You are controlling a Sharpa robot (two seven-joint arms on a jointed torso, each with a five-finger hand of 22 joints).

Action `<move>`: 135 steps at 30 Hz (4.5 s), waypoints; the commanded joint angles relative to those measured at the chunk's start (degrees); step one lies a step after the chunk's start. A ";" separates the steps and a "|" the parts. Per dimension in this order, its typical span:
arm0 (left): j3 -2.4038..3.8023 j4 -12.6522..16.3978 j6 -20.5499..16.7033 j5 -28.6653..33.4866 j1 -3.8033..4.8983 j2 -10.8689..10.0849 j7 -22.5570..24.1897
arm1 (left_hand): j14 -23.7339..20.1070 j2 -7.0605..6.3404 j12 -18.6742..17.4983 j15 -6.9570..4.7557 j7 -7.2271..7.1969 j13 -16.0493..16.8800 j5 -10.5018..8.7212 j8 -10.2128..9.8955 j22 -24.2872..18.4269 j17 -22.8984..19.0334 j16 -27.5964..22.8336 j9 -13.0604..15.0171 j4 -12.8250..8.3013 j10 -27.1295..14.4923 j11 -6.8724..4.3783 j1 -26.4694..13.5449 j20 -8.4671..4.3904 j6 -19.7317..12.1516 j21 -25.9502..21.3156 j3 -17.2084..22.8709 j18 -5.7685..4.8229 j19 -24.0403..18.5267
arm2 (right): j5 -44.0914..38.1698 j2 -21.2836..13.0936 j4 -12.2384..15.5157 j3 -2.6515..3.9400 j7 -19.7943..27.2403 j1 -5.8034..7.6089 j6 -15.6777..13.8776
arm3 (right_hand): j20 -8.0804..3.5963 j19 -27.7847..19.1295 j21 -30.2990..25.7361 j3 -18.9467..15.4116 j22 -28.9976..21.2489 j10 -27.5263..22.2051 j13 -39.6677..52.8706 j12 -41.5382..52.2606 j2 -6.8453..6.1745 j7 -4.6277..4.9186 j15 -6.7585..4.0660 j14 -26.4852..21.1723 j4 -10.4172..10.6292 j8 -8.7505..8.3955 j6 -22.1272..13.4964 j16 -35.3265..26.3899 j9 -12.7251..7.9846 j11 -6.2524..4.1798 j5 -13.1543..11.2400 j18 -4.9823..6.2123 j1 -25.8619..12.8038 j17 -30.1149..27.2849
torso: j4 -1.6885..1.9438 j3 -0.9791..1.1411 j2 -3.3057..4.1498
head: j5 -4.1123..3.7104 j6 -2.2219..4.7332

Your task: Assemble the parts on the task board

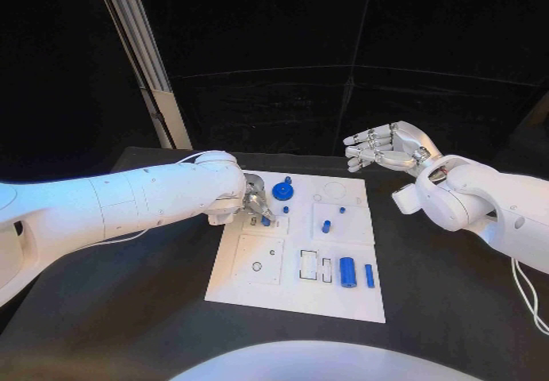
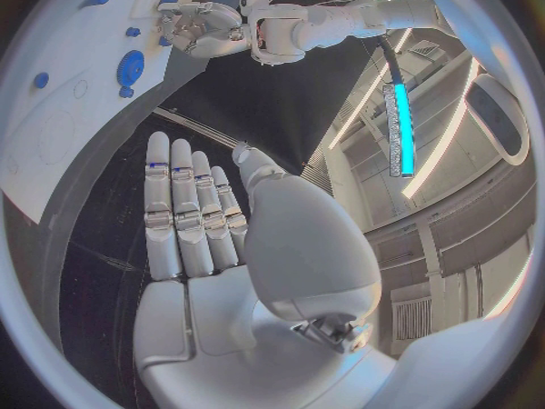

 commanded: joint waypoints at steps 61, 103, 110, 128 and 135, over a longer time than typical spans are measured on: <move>2.63 0.89 -0.73 1.16 0.44 -1.61 1.18 | 6.06 0.51 1.10 -0.46 0.08 0.44 -0.20 0.32 -0.14 15.10 0.18 0.83 10.56 0.02 -0.18 -5.14 -0.63 -0.30 -0.59 -18.40 -0.39 0.26 | -0.02 0.93 -1.09 0.04 0.43 0.12 1.91 | 1.47 -1.53 -2.64 0.56 -1.42 -2.82 -0.16 -0.76 -0.24 0.77 1.06 -3.58 -0.36 -0.11 -1.72 -0.23 -0.03 0.96 -0.65 0.43 -1.30 -1.37 | 0.04 0.06 0.04 | -0.28 0.64; 5.03 -25.52 14.76 0.16 1.53 8.85 4.61 | 6.06 3.17 0.20 1.66 2.80 -2.23 -0.24 -6.99 -1.58 15.10 0.18 -5.20 10.39 -3.10 2.24 1.27 1.41 -2.68 -2.25 -25.67 -0.06 -0.31 | -0.02 2.18 -2.32 0.02 0.57 0.09 2.75 | 1.54 -1.47 -2.88 0.73 -1.58 -2.94 -0.15 -0.62 0.05 0.77 1.06 -3.68 -0.55 -0.03 -1.77 -0.10 -0.01 0.96 -0.62 0.51 -1.21 -1.60 | 0.02 -0.07 0.09 | 0.27 0.72; 4.56 -26.38 15.11 -0.12 1.21 9.28 4.69 | 6.06 3.36 0.43 1.60 2.69 -1.95 -0.23 -6.99 -1.39 15.10 0.18 -5.38 10.37 -2.88 2.17 1.51 1.39 -2.18 -2.13 -25.94 -0.08 -0.25 | -0.02 2.18 -2.34 0.02 0.61 0.09 2.77 | 1.54 -1.47 -2.88 0.73 -1.58 -2.94 -0.15 -0.62 0.05 0.77 1.06 -3.68 -0.55 -0.03 -1.77 -0.10 -0.01 0.96 -0.62 0.51 -1.21 -1.60 | -0.03 -0.03 0.09 | 0.26 0.68; 4.42 -27.36 15.54 -0.19 0.65 10.18 5.24 | 6.06 4.78 0.92 1.34 2.31 -1.39 -0.21 -6.92 -0.84 15.10 0.18 -5.93 9.52 -2.30 1.83 3.55 1.19 -0.56 -1.80 -26.05 -0.17 -0.10 | -0.02 2.38 -2.47 0.02 0.63 0.08 2.84 | 1.54 -1.47 -2.88 0.73 -1.58 -2.94 -0.15 -0.62 0.05 0.77 1.06 -3.68 -0.55 -0.03 -1.77 -0.10 -0.01 0.96 -0.62 0.51 -1.21 -1.60 | 0.00 -0.03 0.08 | 0.29 0.47; 4.41 -27.44 16.26 -0.19 0.59 10.37 5.36 | 6.06 5.06 1.03 1.23 2.14 -1.24 -0.20 -6.72 -0.64 15.10 0.18 -5.97 9.06 -2.11 1.69 4.27 1.11 0.02 -1.67 -25.99 -0.20 -0.04 | -0.02 2.45 -2.52 0.02 0.63 0.08 2.87 | 1.54 -1.47 -2.88 0.73 -1.58 -2.94 -0.15 -0.62 0.05 0.77 1.06 -3.68 -0.55 -0.03 -1.77 -0.10 -0.01 0.96 -0.62 0.51 -1.21 -1.60 | 0.02 -0.01 0.07 | 0.23 0.40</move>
